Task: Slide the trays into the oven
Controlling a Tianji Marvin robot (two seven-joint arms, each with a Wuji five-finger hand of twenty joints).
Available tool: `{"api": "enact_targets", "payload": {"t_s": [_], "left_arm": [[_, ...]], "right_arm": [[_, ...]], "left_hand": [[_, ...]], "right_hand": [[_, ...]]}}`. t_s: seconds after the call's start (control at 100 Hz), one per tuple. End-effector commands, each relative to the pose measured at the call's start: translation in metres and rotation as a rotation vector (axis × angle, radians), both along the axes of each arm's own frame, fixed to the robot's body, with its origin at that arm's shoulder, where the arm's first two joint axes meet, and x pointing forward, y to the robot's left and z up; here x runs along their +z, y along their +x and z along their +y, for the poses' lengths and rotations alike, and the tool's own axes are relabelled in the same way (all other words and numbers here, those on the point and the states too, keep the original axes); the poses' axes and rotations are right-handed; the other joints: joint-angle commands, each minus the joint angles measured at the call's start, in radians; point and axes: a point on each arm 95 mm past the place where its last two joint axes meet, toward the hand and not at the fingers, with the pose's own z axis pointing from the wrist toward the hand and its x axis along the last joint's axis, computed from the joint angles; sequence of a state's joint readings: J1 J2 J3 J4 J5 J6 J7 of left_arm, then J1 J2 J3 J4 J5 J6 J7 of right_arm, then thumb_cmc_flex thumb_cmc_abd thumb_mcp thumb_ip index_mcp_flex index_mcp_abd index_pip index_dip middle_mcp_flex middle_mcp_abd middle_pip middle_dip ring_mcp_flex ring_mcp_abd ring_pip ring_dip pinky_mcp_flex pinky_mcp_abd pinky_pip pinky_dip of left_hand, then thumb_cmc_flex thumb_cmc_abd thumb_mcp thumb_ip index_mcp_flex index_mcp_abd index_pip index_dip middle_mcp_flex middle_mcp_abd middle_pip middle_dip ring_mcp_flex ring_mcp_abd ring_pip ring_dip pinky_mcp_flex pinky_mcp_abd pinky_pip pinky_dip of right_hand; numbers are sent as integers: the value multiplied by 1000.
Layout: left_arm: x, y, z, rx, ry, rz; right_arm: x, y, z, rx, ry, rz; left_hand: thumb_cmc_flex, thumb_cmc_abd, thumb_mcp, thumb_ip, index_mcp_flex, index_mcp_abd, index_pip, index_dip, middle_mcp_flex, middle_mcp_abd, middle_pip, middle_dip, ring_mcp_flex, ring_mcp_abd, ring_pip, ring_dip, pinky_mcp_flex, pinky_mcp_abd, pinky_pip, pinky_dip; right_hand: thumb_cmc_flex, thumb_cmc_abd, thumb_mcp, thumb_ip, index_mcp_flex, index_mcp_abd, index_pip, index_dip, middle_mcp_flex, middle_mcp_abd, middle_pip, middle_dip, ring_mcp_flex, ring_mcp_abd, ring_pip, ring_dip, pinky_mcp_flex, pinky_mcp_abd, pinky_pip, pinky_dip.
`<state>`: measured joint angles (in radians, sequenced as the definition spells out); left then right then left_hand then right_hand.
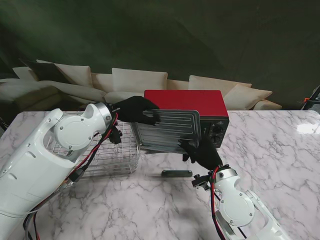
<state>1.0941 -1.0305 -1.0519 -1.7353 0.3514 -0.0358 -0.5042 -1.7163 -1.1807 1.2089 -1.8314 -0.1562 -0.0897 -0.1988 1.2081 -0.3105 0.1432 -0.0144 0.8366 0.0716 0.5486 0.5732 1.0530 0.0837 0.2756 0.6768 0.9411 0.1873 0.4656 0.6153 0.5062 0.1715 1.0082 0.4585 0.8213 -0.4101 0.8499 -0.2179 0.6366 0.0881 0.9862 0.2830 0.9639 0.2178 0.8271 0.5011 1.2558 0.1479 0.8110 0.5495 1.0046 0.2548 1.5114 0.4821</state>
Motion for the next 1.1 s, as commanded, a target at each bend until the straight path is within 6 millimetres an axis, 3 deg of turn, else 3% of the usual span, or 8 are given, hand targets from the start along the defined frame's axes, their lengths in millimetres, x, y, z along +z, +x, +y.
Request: {"api": "enact_targets", "payload": {"t_s": [0.0,0.11,0.24,0.34,0.43,0.62,0.84,1.09], "left_arm": [[-1,-2,-8,-25,-2,13],[-3,-2,-10,-23,-25,5],[-4,-1,-11,-21,-65,-15],[-4,-1,-11,-14,-85,-32],[-5,-1,-12,0,-100,-53],[-5,1,-11,22,-133,-77],[3,2,-1,40,-153,-127],[12,-2,30,100,-163,-187]], "right_arm": [[2,-3,7,17,32,12],[2,-5,8,9,98,70],[2,-7,8,19,180,150],[4,-10,8,36,249,206],[3,-10,8,29,240,209],[2,-10,7,25,269,246],[3,-13,4,12,310,286],[7,-18,-5,-8,341,313]], "left_hand": [[65,66,71,28,42,-45,25,10,14,-1,-10,-11,6,33,21,-7,-6,-27,44,-18],[65,78,69,36,21,-39,2,-6,-8,9,-12,-13,-22,42,15,-5,-37,-19,33,-19],[70,101,-32,65,-33,-41,-36,-34,-74,13,-14,-35,-93,55,-14,-6,-102,-8,-15,-7],[0,101,-80,64,-68,-20,-75,-40,-155,27,-19,-87,-157,58,-64,-31,-166,24,-80,-12],[-46,92,-99,62,-107,-8,-129,-33,-234,33,-19,-251,-219,53,-116,-65,-227,52,-155,-19],[-181,133,-131,50,-200,2,-284,-42,-434,58,-141,-368,-354,59,-219,-146,-318,91,-266,-44],[-281,184,-164,36,-285,-2,-368,-104,-578,56,-196,-417,-463,58,-267,-187,-388,83,-337,-57],[-320,230,-161,23,-266,3,-355,-111,-577,52,-188,-419,-500,38,-281,-206,-421,100,-411,-51]], "right_hand": [[45,-5,75,-6,49,-76,28,30,87,-59,92,64,54,-21,105,34,72,-32,56,25],[50,-10,106,-10,85,-105,47,80,94,-59,111,106,55,-20,170,44,88,-17,78,37],[54,-9,122,-12,105,-110,50,137,100,-56,134,148,55,-19,208,47,106,10,95,47],[53,-22,149,-14,126,-106,54,157,109,-45,144,160,55,-6,237,53,109,32,113,57],[52,-22,159,-15,137,-114,57,172,115,-43,149,166,55,-11,254,56,112,31,125,63],[52,-25,173,-16,152,-113,55,190,124,-37,156,173,55,-9,282,60,117,34,146,72],[52,-27,178,-17,156,-109,52,200,129,-31,165,181,56,-11,308,64,123,30,169,80],[51,-23,175,-19,151,-100,47,205,127,-29,168,184,54,-7,317,62,123,31,176,82]]}}
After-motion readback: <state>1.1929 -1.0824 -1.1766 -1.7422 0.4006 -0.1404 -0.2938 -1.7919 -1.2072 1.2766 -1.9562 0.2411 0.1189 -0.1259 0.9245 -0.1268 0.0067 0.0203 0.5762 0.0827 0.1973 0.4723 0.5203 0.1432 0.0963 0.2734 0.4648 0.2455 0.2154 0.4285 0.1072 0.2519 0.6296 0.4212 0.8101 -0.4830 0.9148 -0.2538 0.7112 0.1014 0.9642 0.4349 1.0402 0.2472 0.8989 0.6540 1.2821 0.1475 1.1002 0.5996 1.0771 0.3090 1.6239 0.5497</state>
